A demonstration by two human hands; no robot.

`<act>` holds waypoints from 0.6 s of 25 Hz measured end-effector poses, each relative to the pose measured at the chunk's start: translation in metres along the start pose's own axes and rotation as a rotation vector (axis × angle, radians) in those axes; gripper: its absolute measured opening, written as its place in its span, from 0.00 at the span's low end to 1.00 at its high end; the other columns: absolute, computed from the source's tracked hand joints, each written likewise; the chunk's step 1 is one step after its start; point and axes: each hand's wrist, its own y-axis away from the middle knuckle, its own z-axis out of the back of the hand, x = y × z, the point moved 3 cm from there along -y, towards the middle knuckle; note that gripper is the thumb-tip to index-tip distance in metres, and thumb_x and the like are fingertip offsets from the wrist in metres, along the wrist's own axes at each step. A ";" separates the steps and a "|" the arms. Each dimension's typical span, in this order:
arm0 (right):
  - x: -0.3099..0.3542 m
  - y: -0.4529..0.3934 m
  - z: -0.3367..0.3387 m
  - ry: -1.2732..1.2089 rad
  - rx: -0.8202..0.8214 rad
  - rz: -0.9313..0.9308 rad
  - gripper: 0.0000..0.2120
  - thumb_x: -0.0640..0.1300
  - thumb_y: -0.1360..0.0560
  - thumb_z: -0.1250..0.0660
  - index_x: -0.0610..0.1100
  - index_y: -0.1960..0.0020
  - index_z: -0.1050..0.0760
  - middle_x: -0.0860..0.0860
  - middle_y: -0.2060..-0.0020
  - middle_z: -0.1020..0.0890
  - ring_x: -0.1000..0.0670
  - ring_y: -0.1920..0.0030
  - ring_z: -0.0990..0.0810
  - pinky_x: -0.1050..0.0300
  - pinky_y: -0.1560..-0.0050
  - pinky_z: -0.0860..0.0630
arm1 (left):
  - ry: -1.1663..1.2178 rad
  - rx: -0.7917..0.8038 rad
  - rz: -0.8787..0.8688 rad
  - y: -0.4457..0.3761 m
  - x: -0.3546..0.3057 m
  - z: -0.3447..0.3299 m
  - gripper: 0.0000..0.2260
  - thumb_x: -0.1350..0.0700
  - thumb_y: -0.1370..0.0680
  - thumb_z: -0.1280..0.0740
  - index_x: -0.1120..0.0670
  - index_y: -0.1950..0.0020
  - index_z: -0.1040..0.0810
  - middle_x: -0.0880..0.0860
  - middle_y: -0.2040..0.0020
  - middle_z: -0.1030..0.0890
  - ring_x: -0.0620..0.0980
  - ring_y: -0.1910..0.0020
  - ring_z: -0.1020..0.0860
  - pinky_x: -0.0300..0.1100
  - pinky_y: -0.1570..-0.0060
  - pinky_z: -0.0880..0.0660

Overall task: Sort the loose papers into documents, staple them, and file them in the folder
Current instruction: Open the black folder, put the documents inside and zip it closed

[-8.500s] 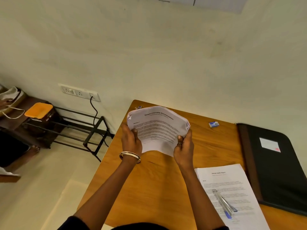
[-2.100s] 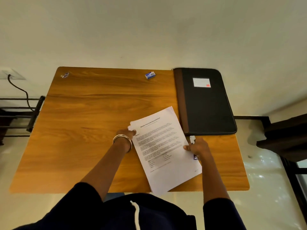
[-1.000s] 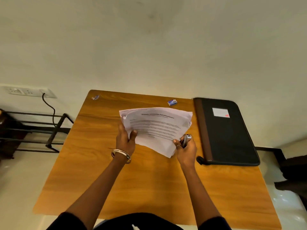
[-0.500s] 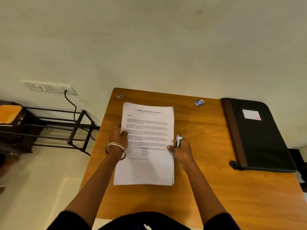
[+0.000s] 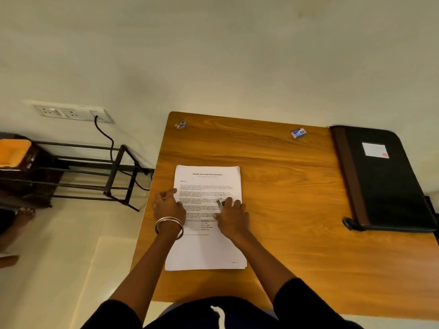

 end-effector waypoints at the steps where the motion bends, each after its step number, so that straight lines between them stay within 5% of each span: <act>1: 0.002 0.001 -0.006 0.027 0.026 0.033 0.26 0.55 0.22 0.37 0.43 0.30 0.40 0.42 0.33 0.32 0.41 0.33 0.33 0.47 0.38 0.31 | 0.018 -0.021 -0.042 0.005 -0.008 0.000 0.17 0.62 0.25 0.33 0.55 0.37 0.26 0.59 0.38 0.30 0.62 0.40 0.29 0.56 0.42 0.26; 4: -0.010 0.004 -0.009 -0.015 0.036 0.110 0.27 0.56 0.23 0.36 0.43 0.31 0.38 0.43 0.34 0.32 0.42 0.34 0.32 0.49 0.39 0.29 | 0.114 -0.040 -0.189 0.019 -0.032 -0.006 0.13 0.65 0.25 0.34 0.56 0.42 0.22 0.58 0.40 0.27 0.59 0.40 0.27 0.51 0.43 0.25; 8: -0.086 0.004 0.033 -0.556 0.087 0.128 0.14 0.47 0.23 0.32 0.41 0.41 0.26 0.46 0.46 0.20 0.48 0.47 0.22 0.61 0.51 0.27 | 0.315 0.013 -0.281 0.044 -0.083 -0.028 0.11 0.67 0.24 0.38 0.56 0.49 0.19 0.55 0.53 0.18 0.53 0.54 0.20 0.43 0.50 0.24; 12: -0.231 0.007 0.079 -0.823 -0.058 -0.022 0.01 0.41 0.23 0.33 0.45 0.53 0.22 0.49 0.59 0.19 0.48 0.57 0.20 0.48 0.53 0.21 | 0.562 0.181 -0.211 0.079 -0.147 -0.082 0.10 0.69 0.23 0.39 0.58 0.53 0.20 0.53 0.62 0.19 0.53 0.62 0.20 0.38 0.62 0.22; 15: -0.357 0.015 0.104 -0.951 -0.254 -0.303 0.09 0.37 0.24 0.34 0.49 0.59 0.22 0.47 0.60 0.18 0.46 0.56 0.19 0.43 0.50 0.20 | 0.665 0.296 -0.150 0.122 -0.203 -0.132 0.09 0.70 0.22 0.41 0.61 0.54 0.22 0.55 0.64 0.21 0.53 0.64 0.23 0.33 0.71 0.26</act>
